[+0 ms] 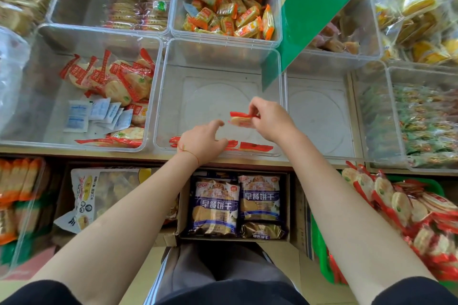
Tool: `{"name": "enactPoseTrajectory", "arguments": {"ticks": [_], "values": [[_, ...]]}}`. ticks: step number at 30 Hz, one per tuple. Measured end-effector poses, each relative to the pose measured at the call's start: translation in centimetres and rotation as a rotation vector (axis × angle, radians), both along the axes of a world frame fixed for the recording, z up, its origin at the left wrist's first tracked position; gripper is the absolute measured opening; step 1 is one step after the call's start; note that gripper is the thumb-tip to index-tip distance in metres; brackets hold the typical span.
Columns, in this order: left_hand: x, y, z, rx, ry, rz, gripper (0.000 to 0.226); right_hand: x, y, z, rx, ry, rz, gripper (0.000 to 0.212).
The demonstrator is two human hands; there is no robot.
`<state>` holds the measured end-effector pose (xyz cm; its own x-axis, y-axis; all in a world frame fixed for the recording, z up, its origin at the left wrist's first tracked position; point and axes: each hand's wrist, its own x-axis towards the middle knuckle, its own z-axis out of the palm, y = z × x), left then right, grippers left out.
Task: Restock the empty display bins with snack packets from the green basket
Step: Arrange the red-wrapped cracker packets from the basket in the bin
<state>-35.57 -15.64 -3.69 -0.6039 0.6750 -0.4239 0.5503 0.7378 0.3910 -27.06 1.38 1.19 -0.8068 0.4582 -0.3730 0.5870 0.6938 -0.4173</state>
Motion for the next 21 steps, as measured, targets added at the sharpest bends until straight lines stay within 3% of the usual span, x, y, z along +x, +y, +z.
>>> {"name": "enactPoseTrajectory", "arguments": {"ticks": [2,6,8,12,16,21], "values": [[0.2,0.2,-0.1,-0.048,0.055,-0.106,0.04,0.6,0.5,0.0,0.068,-0.112,0.053,0.015],[0.2,0.3,-0.5,-0.044,0.103,-0.136,0.04,1.1,-0.8,-1.0,0.172,-0.286,0.224,0.046],[0.2,0.3,-0.6,-0.038,0.11,-0.141,0.041,0.9,-1.7,-1.3,0.189,-0.374,0.314,0.051],[0.2,0.2,-0.6,-0.037,0.101,-0.139,0.042,0.5,-2.4,-1.6,0.19,-0.473,0.32,0.051],[0.2,0.2,-0.7,-0.053,0.083,-0.126,0.043,0.3,-2.5,-1.8,0.111,-0.546,0.254,0.032],[0.4,0.3,-0.7,-0.048,0.06,-0.118,0.042,0.2,-2.8,-2.2,0.012,-0.53,0.179,0.029]]}}
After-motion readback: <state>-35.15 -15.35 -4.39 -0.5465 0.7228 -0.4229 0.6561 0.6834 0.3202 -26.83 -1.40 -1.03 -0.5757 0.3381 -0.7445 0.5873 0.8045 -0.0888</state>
